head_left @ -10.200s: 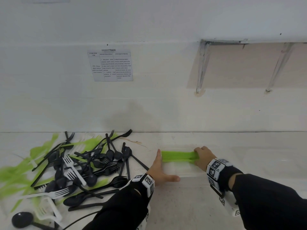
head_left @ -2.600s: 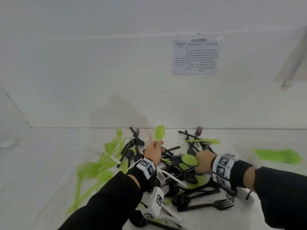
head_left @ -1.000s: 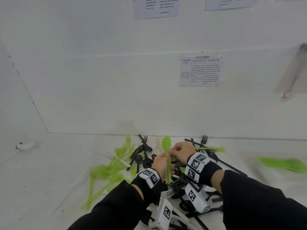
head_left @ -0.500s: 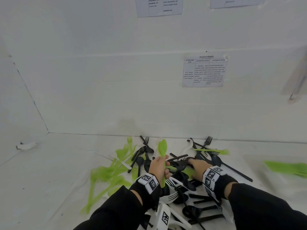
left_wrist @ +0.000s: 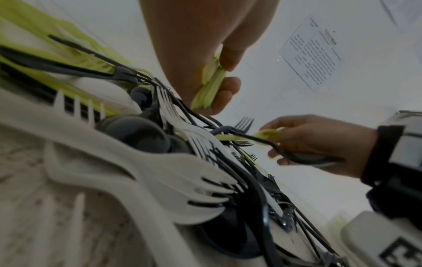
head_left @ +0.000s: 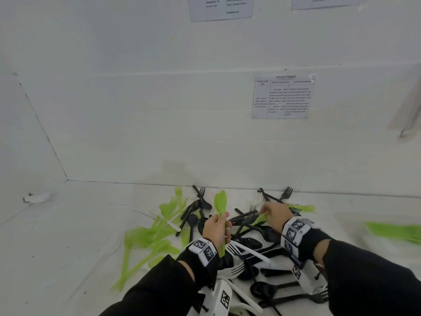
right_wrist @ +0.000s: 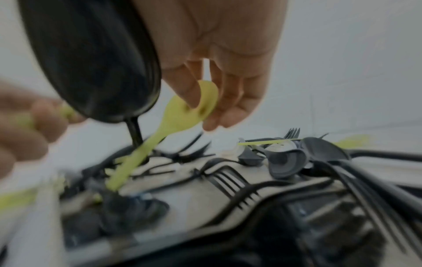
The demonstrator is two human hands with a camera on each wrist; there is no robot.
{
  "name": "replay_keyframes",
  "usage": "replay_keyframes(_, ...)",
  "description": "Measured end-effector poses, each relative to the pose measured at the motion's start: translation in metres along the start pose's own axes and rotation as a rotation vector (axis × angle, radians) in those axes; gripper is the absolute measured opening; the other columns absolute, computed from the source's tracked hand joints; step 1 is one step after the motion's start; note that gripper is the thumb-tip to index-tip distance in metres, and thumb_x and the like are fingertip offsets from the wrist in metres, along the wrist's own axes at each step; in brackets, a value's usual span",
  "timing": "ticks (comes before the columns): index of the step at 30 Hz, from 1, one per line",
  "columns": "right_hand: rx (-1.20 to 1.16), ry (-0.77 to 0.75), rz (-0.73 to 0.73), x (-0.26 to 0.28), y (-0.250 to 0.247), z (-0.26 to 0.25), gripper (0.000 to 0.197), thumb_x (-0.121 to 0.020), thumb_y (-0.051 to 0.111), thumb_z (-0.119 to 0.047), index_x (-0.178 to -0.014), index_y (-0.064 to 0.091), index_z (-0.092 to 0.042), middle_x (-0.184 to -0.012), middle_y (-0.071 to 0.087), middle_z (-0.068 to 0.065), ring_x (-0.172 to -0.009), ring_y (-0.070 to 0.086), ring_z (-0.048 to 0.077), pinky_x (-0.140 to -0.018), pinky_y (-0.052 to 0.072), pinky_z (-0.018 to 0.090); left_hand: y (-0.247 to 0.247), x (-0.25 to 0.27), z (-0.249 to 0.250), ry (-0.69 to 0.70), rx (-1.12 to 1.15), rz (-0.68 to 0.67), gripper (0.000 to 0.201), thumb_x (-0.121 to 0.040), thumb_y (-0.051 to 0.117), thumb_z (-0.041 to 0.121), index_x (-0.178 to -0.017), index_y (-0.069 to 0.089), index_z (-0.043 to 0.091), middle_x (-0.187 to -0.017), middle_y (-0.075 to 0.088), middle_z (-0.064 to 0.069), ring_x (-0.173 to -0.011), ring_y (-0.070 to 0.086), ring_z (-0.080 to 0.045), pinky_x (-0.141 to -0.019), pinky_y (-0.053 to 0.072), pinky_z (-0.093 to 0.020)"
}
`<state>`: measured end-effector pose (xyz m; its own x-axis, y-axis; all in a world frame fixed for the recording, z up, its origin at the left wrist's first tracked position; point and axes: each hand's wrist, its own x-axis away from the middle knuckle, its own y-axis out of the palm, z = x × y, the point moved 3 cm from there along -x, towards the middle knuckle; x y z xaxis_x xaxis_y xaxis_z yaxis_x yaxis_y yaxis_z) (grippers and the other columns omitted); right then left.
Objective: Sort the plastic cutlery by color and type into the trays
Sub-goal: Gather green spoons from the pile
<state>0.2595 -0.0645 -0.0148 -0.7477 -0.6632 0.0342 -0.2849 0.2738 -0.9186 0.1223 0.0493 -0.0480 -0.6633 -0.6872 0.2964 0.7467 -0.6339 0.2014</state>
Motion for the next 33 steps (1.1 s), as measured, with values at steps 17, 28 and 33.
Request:
replay_keyframes(17, -0.408, -0.192, 0.184, 0.018, -0.037, -0.050, 0.018, -0.091, 0.052, -0.010, -0.109, 0.055, -0.007, -0.100, 0.054, 0.006, -0.084, 0.053, 0.020, -0.086, 0.045, 0.030, 0.030, 0.052, 0.005, 0.040, -0.187, -0.319, 0.023, -0.102, 0.032, 0.016, -0.094, 0.053, 0.013, -0.073, 0.060, -0.002, -0.042, 0.051, -0.010, -0.044, 0.044, -0.022)
replay_keyframes(28, -0.735, -0.236, -0.221, 0.038, -0.009, -0.078, 0.038, -0.084, 0.037, 0.014, -0.094, 0.055, -0.018, -0.095, 0.060, 0.011, -0.070, 0.056, 0.017, -0.063, 0.051, 0.025, 0.009, 0.098, -0.002, -0.208, 0.040, -0.240, 0.036, -0.099, 0.023, 0.032, -0.079, 0.049, 0.016, -0.043, 0.031, 0.007, -0.032, 0.024, -0.009, -0.043, 0.018, -0.015)
replay_keyframes(33, -0.561, -0.347, -0.169, 0.049, 0.002, -0.085, 0.039, -0.082, 0.045, 0.008, -0.085, 0.052, -0.031, -0.088, 0.057, 0.002, -0.068, 0.054, 0.013, -0.063, 0.047, 0.022, -0.001, 0.108, -0.008, -0.126, -0.017, -0.149, 0.031, -0.101, 0.032, 0.033, -0.080, 0.047, 0.016, -0.048, 0.036, 0.004, -0.032, 0.032, -0.009, -0.039, 0.028, -0.010)
